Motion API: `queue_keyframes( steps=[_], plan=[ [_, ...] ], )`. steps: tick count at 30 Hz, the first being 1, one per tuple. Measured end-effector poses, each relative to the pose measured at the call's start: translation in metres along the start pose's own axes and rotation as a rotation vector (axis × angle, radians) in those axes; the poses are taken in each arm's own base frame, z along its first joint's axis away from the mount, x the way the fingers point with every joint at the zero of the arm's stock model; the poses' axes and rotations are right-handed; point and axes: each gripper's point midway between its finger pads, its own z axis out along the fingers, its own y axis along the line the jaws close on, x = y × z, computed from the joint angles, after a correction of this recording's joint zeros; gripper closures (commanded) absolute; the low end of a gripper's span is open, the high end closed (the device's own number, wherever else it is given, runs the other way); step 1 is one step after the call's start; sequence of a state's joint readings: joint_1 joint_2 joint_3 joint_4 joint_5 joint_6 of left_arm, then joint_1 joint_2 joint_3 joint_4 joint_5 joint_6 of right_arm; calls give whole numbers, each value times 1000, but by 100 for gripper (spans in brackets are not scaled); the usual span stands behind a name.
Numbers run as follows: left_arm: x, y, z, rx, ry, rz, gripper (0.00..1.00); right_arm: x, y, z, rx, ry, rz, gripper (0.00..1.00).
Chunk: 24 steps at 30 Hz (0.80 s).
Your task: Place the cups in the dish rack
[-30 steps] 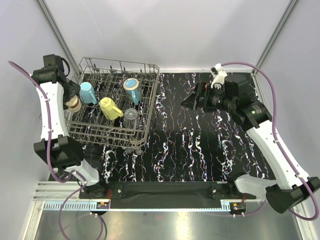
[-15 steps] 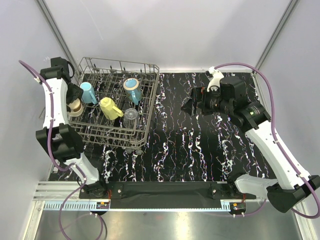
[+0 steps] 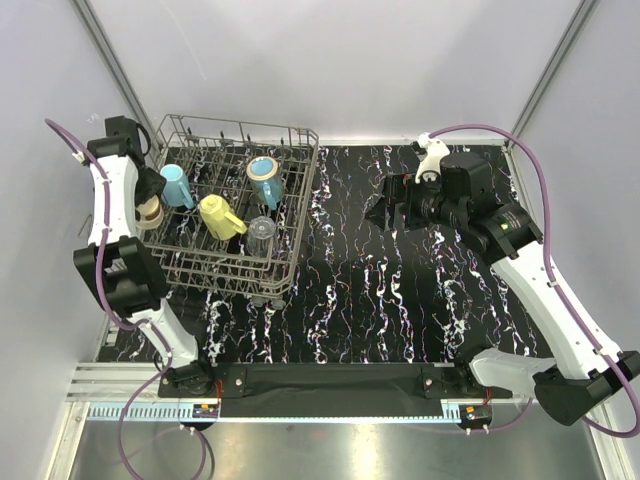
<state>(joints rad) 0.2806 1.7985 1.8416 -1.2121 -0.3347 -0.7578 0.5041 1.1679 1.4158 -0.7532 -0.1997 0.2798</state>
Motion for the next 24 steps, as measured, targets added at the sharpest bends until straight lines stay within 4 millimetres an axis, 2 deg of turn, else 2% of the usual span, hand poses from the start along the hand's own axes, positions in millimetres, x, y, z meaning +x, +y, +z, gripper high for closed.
queue_keyframes(
  steps=[7,17,21,22,24],
  plan=[
    [-6,-7,21,-7,-12,13,100,0,-2,0,8,-2,-13,0],
    [4,-5,50,-59,41,50,100,1,-6,-1,29,10,-23,0],
    [7,-2,55,-72,53,50,85,0,-5,-2,30,10,-26,0],
    [7,-1,56,-73,54,49,71,0,-5,-2,30,11,-26,0],
    [7,0,56,-75,54,47,57,0,-5,-2,30,12,-26,0]
  ],
)
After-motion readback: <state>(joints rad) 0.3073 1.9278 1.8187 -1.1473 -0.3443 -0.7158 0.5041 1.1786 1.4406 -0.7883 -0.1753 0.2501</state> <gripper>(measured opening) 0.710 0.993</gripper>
